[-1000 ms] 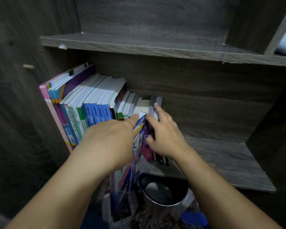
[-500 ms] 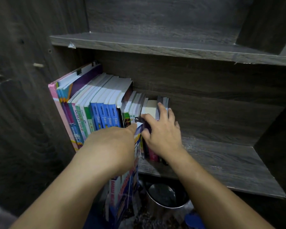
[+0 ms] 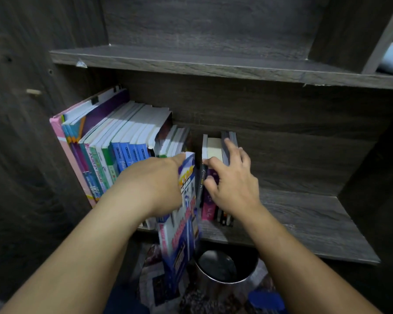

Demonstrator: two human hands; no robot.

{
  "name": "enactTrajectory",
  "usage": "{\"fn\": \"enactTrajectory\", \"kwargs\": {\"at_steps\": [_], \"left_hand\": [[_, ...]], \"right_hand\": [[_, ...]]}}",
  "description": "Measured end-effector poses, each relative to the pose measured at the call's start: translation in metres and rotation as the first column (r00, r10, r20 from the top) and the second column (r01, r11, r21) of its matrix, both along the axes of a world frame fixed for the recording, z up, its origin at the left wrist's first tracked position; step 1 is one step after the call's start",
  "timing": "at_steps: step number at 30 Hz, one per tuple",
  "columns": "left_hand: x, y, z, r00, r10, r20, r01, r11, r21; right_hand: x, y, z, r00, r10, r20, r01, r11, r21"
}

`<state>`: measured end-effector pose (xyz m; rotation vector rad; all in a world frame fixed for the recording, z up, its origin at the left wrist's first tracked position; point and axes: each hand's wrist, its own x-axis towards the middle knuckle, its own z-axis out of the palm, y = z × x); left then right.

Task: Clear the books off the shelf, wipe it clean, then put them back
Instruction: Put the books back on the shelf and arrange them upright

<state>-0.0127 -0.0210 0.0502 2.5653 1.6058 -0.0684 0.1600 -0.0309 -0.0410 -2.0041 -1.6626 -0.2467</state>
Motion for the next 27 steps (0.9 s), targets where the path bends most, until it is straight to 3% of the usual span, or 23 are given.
{"fn": "enactTrajectory", "kwargs": {"at_steps": [5, 9, 13, 22, 27], "left_hand": [[0.021, 0.012, -0.007, 0.996, 0.081, 0.048, -0.089, 0.974, 0.208], [0.029, 0.010, -0.011, 0.988, 0.151, 0.032, -0.155, 0.965, 0.212], [0.026, 0.003, 0.002, 0.970, 0.191, 0.152, -0.230, 0.923, 0.309], [0.040, 0.007, -0.005, 0.935, 0.111, 0.338, -0.284, 0.804, 0.522], [0.061, 0.032, -0.067, 0.954, 0.025, 0.300, -0.179, 0.848, 0.498]], "right_hand": [[0.003, -0.002, 0.001, 1.000, 0.013, 0.004, -0.013, 1.000, 0.000], [0.004, -0.002, 0.001, 1.000, 0.020, -0.002, -0.020, 1.000, -0.016], [0.004, -0.001, 0.002, 1.000, 0.024, -0.003, -0.024, 0.999, -0.029], [0.004, 0.000, 0.001, 0.999, 0.041, -0.008, -0.041, 0.998, -0.040], [0.005, -0.001, 0.000, 0.998, 0.057, -0.026, -0.058, 0.998, -0.036]]}}
